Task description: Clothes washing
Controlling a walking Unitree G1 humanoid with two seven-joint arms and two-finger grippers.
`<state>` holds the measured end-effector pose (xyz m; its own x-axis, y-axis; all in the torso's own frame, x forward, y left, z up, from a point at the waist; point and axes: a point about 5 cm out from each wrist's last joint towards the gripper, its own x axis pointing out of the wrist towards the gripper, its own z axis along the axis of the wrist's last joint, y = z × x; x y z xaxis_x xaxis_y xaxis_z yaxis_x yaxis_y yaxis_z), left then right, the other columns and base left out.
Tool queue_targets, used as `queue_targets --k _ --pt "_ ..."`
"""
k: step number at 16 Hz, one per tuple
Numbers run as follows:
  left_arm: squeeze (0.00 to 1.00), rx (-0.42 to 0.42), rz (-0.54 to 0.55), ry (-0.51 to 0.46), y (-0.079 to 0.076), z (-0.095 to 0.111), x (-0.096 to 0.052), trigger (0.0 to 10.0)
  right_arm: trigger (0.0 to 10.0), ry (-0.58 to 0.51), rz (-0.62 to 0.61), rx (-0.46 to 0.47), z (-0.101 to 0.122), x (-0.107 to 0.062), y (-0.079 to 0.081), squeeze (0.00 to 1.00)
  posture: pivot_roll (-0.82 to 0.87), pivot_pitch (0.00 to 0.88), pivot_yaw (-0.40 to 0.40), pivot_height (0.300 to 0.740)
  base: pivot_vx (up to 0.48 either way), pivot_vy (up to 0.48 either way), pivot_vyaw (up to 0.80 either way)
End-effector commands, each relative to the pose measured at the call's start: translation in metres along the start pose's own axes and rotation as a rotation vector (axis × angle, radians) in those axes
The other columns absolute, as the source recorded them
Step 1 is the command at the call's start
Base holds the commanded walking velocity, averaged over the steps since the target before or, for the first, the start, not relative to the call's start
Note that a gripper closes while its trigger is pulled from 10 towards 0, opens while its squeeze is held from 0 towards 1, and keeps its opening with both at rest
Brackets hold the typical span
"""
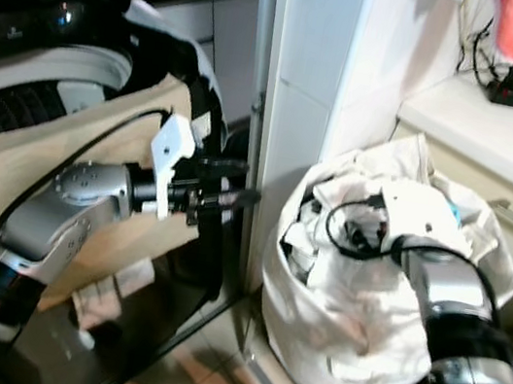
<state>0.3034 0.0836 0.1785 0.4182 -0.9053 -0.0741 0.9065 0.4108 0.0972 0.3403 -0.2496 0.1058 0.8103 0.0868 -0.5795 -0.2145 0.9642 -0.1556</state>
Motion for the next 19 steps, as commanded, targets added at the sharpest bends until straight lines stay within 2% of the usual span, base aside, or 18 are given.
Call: queue_targets --k 1,2,3,6,10,19 --pt "0.0 -0.003 -0.02 0.028 -0.004 -0.002 -0.001 10.0 10.0 0.029 0.022 0.07 -0.011 0.005 0.005 0.0 -0.05 0.0 0.083 0.74 0.0 0.0 0.0" --pt "0.0 -0.001 -0.016 0.04 -0.006 -0.004 -0.004 10.0 5.9 0.032 -0.004 0.049 -0.013 0.006 0.002 0.0 -0.04 0.0 0.08 0.74 0.0 0.0 0.0" --pt "0.0 -0.002 -0.007 0.047 -0.007 -0.004 -0.006 10.0 0.0 0.027 -0.014 0.03 -0.013 0.008 0.0 0.0 -0.04 0.0 0.079 0.74 0.0 0.0 0.0" --pt "0.0 -0.008 -0.002 0.042 -0.007 -0.001 -0.008 10.0 0.0 0.014 -0.01 -0.001 -0.01 0.009 -0.002 0.0 -0.04 0.0 0.077 0.74 0.0 0.0 0.0" --pt "0.0 -0.031 -0.058 0.031 -0.013 0.002 -0.009 10.0 0.0 -0.008 -0.017 -0.019 -0.005 0.009 -0.006 0.0 -0.05 0.0 0.084 0.74 0.0 0.0 0.0" --pt "0.0 -0.027 -0.028 0.031 -0.009 0.003 -0.009 10.0 0.0 -0.065 -0.02 0.03 0.006 0.006 -0.014 0.0 -0.05 0.0 0.085 0.74 0.0 0.0 0.0"
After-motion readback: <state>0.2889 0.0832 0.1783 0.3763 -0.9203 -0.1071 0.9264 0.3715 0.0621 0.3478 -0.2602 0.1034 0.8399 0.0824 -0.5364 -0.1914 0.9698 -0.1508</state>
